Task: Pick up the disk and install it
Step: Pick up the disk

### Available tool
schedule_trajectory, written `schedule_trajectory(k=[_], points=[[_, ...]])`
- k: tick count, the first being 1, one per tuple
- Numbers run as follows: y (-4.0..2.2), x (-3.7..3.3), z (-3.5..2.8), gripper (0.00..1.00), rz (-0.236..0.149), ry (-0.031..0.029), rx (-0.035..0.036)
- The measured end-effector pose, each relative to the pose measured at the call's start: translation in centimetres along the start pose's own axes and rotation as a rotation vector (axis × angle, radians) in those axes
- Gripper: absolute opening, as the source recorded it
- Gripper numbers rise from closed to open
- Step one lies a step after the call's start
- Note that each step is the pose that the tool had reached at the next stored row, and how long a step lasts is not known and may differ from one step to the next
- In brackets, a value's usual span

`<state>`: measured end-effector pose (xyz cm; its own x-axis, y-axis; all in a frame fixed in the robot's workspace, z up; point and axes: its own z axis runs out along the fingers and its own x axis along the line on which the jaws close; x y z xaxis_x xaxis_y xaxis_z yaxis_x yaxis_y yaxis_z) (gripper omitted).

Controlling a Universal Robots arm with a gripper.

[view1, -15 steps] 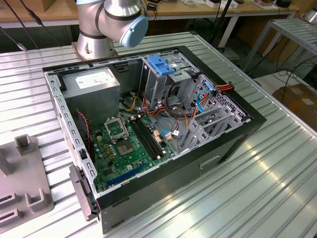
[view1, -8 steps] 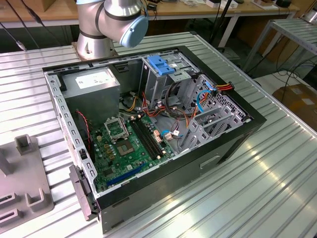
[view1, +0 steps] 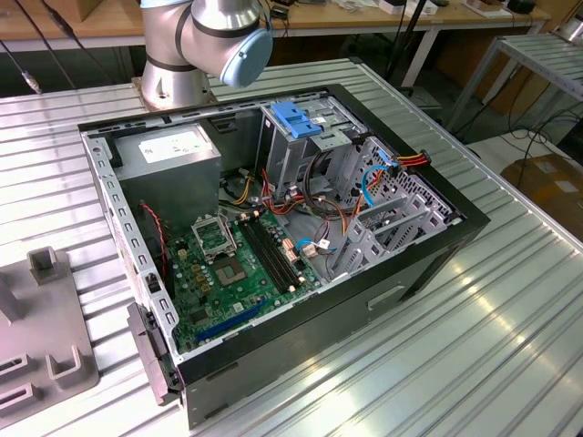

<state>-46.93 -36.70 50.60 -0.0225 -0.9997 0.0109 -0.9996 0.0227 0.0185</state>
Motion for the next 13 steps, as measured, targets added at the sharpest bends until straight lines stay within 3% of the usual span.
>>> schedule_trajectory(k=[4,8,13], points=[[0.00,0.00,-0.04,0.37,0.000,0.0001,-0.0001],[-0.86,-0.02,-0.04,0.37,0.000,0.0001,-0.0001],[-1.49,-0.03,-0.04,0.37,0.000,0.0001,-0.0001]])
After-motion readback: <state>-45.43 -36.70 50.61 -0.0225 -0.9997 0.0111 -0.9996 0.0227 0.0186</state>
